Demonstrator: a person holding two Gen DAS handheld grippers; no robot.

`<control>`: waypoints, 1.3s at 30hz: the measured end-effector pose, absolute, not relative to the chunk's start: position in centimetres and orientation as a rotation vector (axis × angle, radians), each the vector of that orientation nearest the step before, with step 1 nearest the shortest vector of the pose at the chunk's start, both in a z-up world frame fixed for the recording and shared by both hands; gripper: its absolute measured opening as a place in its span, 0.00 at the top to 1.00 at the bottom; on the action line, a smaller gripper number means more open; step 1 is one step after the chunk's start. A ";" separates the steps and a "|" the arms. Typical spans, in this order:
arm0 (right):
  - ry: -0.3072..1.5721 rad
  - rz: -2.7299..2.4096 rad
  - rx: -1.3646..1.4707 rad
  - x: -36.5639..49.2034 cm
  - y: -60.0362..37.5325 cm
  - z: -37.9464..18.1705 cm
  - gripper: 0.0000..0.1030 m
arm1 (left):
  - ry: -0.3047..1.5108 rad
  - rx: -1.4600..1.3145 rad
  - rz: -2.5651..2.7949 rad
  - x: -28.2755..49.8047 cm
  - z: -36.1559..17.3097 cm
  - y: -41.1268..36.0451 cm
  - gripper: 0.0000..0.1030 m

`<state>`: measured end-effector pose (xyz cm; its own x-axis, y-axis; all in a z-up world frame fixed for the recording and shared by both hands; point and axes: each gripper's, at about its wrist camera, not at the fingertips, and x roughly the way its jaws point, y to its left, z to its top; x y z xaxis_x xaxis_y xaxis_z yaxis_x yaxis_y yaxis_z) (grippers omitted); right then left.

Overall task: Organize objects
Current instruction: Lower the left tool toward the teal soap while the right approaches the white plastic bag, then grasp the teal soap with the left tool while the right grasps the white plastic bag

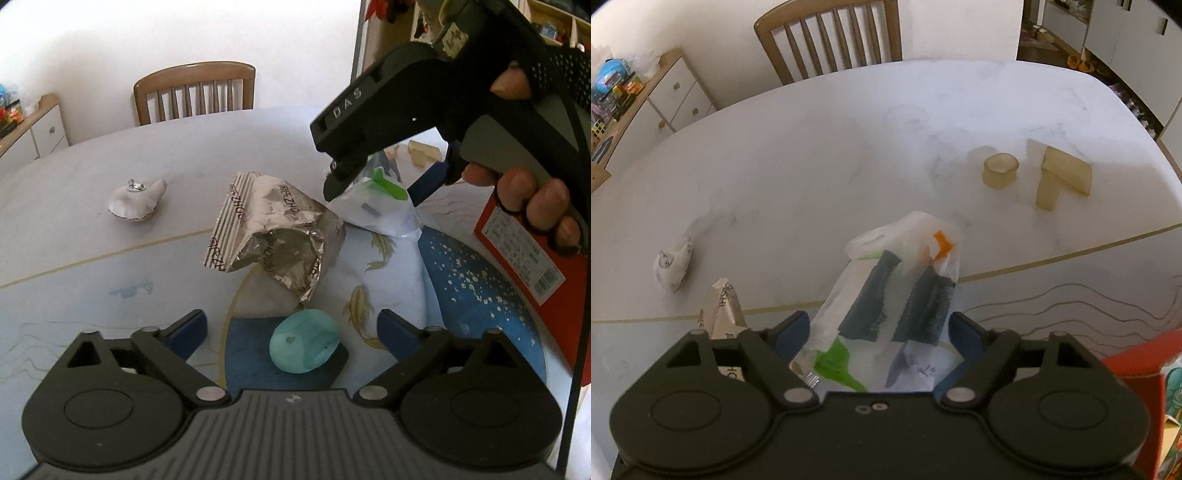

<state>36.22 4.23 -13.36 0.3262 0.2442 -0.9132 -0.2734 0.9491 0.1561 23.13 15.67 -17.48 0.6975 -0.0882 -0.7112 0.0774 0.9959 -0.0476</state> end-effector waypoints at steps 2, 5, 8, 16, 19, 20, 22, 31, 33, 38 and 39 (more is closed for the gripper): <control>1.190 0.343 -0.029 36.1 4.3 -13.3 0.26 | 0.790 -0.021 -0.098 23.1 -17.3 15.8 0.18; 1.185 0.346 -0.024 35.8 4.2 -13.2 0.32 | 0.789 -0.036 -0.114 22.9 -17.0 15.9 0.34; 1.179 0.359 -0.024 35.5 4.3 -12.9 0.42 | 0.794 -0.032 -0.116 22.8 -16.8 15.8 0.44; 1.166 0.369 -0.021 34.4 4.1 -12.5 0.67 | 0.813 -0.032 -0.106 22.7 -16.5 15.9 0.64; 1.155 0.372 -0.017 34.1 3.7 -12.0 0.73 | 0.821 -0.037 -0.105 22.6 -16.5 16.0 0.65; 1.151 0.373 -0.015 33.9 3.6 -11.8 0.74 | 0.823 -0.037 -0.105 22.5 -16.4 15.9 0.65; 1.138 0.371 -0.010 33.5 3.2 -11.3 0.75 | 0.828 -0.047 -0.109 22.3 -16.3 16.0 0.65; 1.091 0.407 0.043 31.2 1.0 -7.7 0.76 | 0.840 -0.086 -0.105 21.0 -14.9 16.5 0.65; 1.080 0.418 0.049 30.5 0.2 -6.6 0.76 | 0.841 -0.098 -0.102 20.6 -14.4 16.7 0.65; 1.049 0.433 0.085 28.9 -2.3 -4.1 0.76 | 0.838 -0.128 -0.103 19.5 -12.7 17.1 0.65; 1.042 0.437 0.094 28.6 -2.9 -3.6 0.76 | 0.836 -0.131 -0.103 19.3 -12.4 17.1 0.65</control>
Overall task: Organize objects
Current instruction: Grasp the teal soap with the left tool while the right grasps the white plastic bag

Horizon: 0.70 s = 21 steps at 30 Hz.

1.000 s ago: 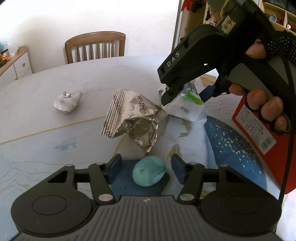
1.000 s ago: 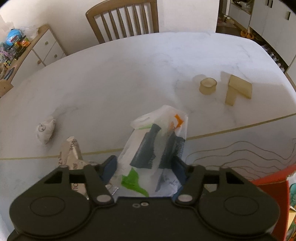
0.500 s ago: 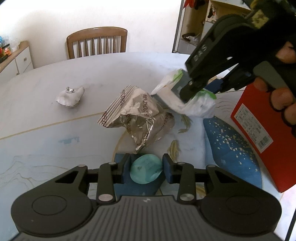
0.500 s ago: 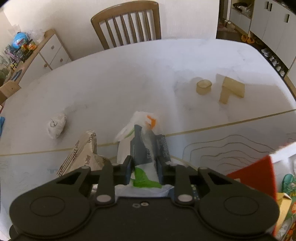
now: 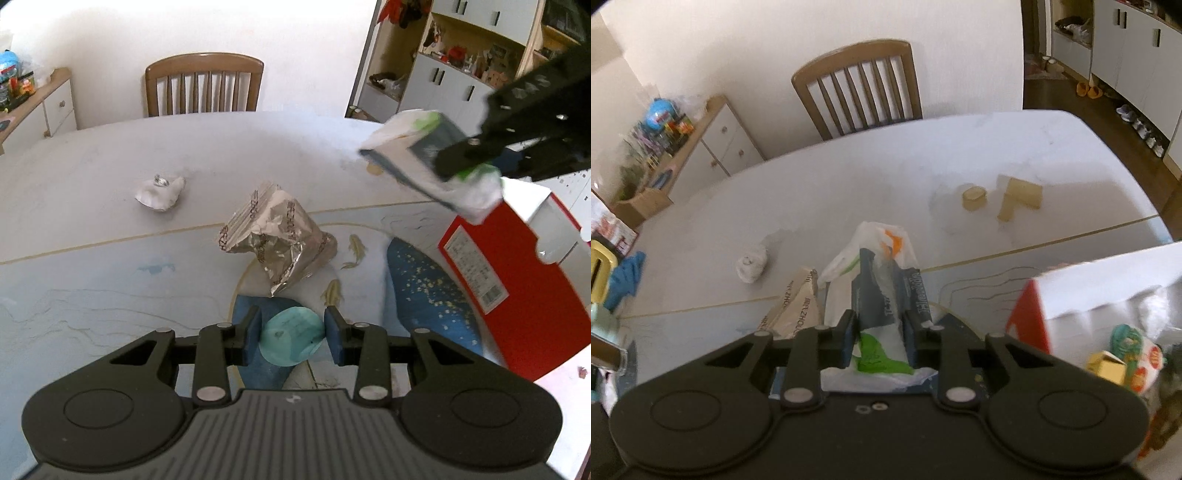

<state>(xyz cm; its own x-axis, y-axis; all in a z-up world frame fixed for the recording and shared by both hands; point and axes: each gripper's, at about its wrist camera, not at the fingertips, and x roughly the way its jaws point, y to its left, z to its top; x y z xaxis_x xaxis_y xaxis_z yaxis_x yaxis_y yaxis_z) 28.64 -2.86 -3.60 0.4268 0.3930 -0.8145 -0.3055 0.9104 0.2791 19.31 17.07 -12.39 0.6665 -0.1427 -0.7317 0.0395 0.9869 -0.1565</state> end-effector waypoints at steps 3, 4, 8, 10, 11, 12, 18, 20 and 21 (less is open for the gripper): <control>1.016 0.446 0.115 27.8 -4.9 -2.1 0.76 | 0.830 -0.149 -0.109 18.7 -11.2 17.0 0.65; 1.007 0.444 0.120 27.5 -5.5 -1.6 0.76 | 0.828 -0.154 -0.111 18.5 -10.9 17.0 0.65; 0.975 0.431 0.147 26.7 -8.5 -0.3 0.76 | 0.818 -0.172 -0.130 17.8 -9.5 16.3 0.65; 0.965 0.421 0.156 26.3 -9.8 0.1 0.76 | 0.815 -0.170 -0.132 17.5 -8.9 15.7 0.65; 0.961 0.417 0.159 26.1 -10.4 0.2 0.76 | 0.814 -0.172 -0.135 17.3 -8.6 15.4 0.65; 0.956 0.410 0.162 25.9 -11.1 0.4 0.76 | 0.812 -0.172 -0.137 17.3 -8.3 15.0 0.65; 0.936 0.371 0.190 25.4 -15.7 0.7 0.76 | 0.794 -0.152 -0.150 17.0 -6.4 12.2 0.65; 0.929 0.359 0.195 25.4 -17.2 0.8 0.76 | 0.792 -0.149 -0.156 17.0 -6.0 11.2 0.65; 0.925 0.352 0.200 25.3 -17.9 0.8 0.76 | 0.793 -0.149 -0.162 17.1 -5.8 10.6 0.65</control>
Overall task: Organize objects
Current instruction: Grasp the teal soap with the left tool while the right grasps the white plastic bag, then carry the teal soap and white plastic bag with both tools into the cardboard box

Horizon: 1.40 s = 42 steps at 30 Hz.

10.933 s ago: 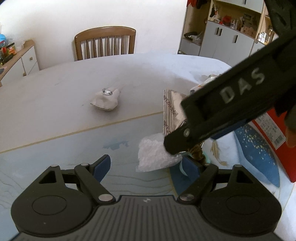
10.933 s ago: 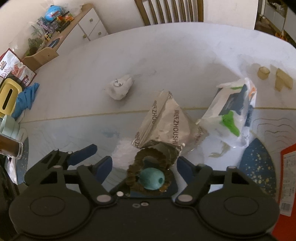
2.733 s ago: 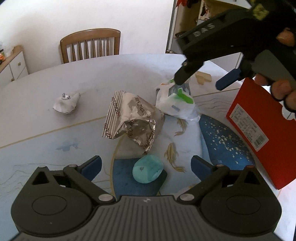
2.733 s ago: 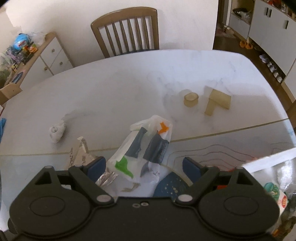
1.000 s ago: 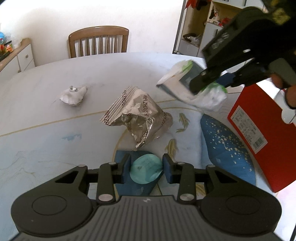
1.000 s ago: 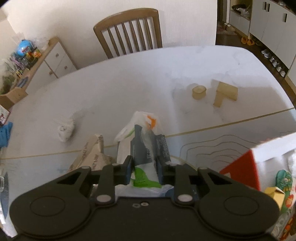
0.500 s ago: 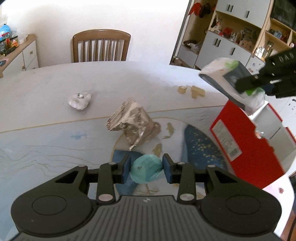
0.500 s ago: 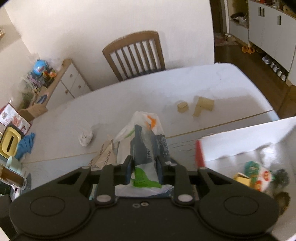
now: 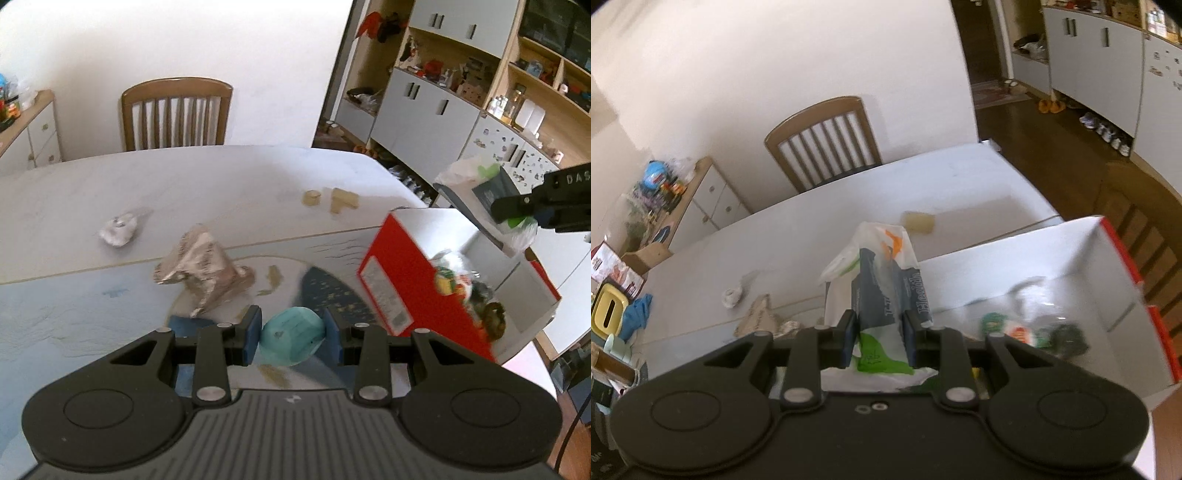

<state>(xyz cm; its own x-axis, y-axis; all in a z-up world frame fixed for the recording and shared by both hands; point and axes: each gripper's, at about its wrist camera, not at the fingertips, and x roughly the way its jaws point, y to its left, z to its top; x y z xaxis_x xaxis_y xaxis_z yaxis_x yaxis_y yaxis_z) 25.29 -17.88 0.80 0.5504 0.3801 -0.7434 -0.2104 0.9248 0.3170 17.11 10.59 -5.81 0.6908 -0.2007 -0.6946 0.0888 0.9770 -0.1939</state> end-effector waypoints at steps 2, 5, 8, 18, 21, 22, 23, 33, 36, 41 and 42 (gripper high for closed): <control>0.920 0.337 0.209 25.3 -19.4 0.7 0.76 | 0.792 -0.145 -0.176 17.2 -5.5 9.4 0.65; 0.917 0.318 0.219 25.3 -21.7 0.4 0.76 | 0.788 -0.123 -0.196 17.4 -5.1 7.2 0.65; 0.918 0.304 0.227 25.2 -23.8 0.0 0.76 | 0.780 -0.106 -0.215 17.8 -4.7 5.0 0.65; 0.917 0.269 0.210 25.2 -29.3 -1.6 0.76 | 0.794 -0.059 -0.270 19.9 -4.2 -1.7 0.65; 0.936 0.278 0.206 25.2 -30.4 -2.4 0.76 | 0.803 -0.037 -0.301 20.5 -4.4 -3.9 0.65; 0.941 0.278 0.202 25.2 -30.7 -2.6 0.76 | 0.807 -0.031 -0.311 20.6 -4.5 -4.5 0.65; 0.946 0.279 0.197 25.2 -30.9 -2.8 0.76 | 0.811 -0.024 -0.323 20.9 -4.5 -5.3 0.65; 0.944 0.311 0.037 24.7 -31.4 -4.4 0.76 | 0.895 0.023 -0.398 23.7 -6.6 -11.3 0.65; 0.962 0.325 0.028 25.1 -31.7 -5.0 0.76 | 0.919 0.058 -0.408 24.4 -7.5 -12.9 0.65; 0.985 0.332 0.017 25.5 -32.0 -5.9 0.76 | 0.958 0.108 -0.408 25.5 -9.0 -14.7 0.65; 0.987 0.335 0.014 25.6 -32.2 -6.0 0.76 | 0.963 0.119 -0.411 25.6 -9.3 -15.0 0.65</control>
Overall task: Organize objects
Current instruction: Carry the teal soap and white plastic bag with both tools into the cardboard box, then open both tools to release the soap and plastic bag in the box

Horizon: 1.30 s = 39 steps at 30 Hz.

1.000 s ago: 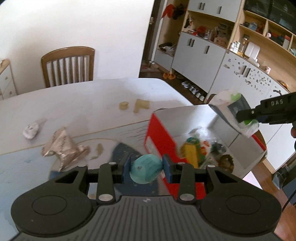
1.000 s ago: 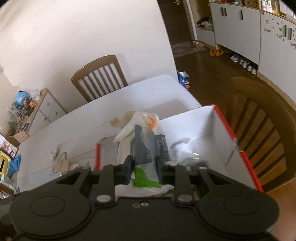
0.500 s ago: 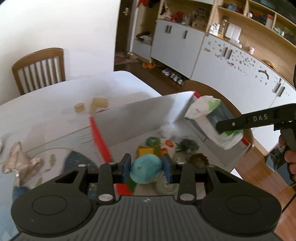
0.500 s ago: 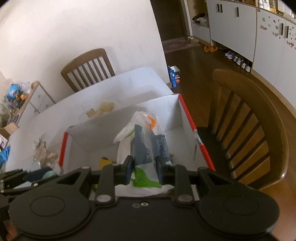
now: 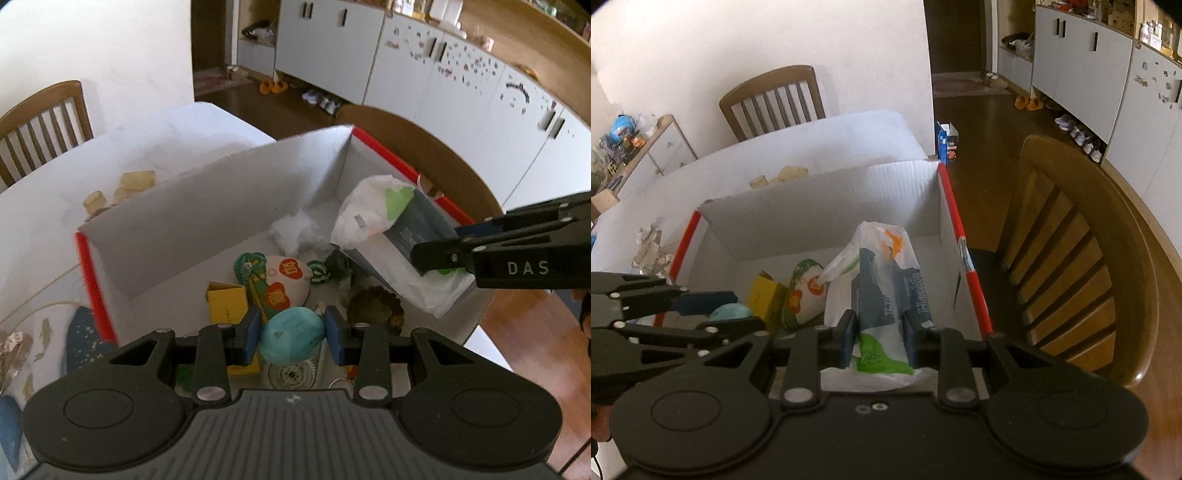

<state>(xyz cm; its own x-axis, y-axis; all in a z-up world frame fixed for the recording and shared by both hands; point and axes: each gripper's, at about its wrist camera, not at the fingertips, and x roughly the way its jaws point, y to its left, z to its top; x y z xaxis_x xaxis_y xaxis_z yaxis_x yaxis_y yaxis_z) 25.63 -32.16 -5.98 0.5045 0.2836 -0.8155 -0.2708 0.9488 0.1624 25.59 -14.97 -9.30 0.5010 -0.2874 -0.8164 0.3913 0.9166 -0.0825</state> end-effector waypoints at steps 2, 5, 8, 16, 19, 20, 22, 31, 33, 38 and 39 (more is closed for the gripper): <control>0.986 0.343 0.000 25.8 -32.2 -6.2 0.76 | 0.970 0.142 -0.414 25.9 -9.8 -15.5 0.65; 0.985 0.348 -0.027 26.1 -32.0 -6.6 0.76 | 0.989 0.167 -0.412 26.3 -10.7 -16.3 0.65; 0.997 0.350 -0.042 26.4 -31.9 -7.3 0.76 | 1.010 0.182 -0.413 26.7 -11.3 -16.9 0.65; 1.020 0.356 -0.049 26.7 -31.6 -8.6 0.76 | 1.066 0.206 -0.418 27.5 -12.5 -17.8 0.65; 1.022 0.360 -0.042 26.7 -31.7 -8.7 0.76 | 1.095 0.208 -0.416 27.7 -12.9 -17.9 0.65; 1.021 0.361 -0.039 26.8 -31.7 -8.7 0.75 | 1.105 0.208 -0.416 27.8 -13.1 -17.9 0.65; 1.022 0.364 -0.030 26.9 -31.9 -8.6 0.75 | 1.123 0.205 -0.416 27.9 -13.3 -17.8 0.65; 1.038 0.397 -0.001 26.6 -32.2 -8.5 0.70 | 1.206 0.213 -0.429 28.4 -13.7 -17.7 0.65; 1.039 0.404 0.005 26.4 -32.3 -8.3 0.68 | 1.209 0.211 -0.421 28.4 -13.7 -17.6 0.62; 1.032 0.423 0.022 26.0 -32.7 -7.8 0.61 | 1.202 0.192 -0.408 28.0 -13.5 -17.0 0.53; 1.030 0.423 0.024 25.9 -32.8 -7.7 0.60 | 1.193 0.190 -0.407 27.9 -13.3 -16.8 0.48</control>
<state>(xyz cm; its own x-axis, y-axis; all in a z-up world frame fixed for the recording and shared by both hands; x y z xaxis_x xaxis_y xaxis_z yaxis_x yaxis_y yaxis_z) 25.90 -32.76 -7.69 0.4410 0.3521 -0.8255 -0.3299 0.9190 0.2158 27.85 -16.83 -13.32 0.3076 -0.2066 -0.9288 0.4044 0.9120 -0.0689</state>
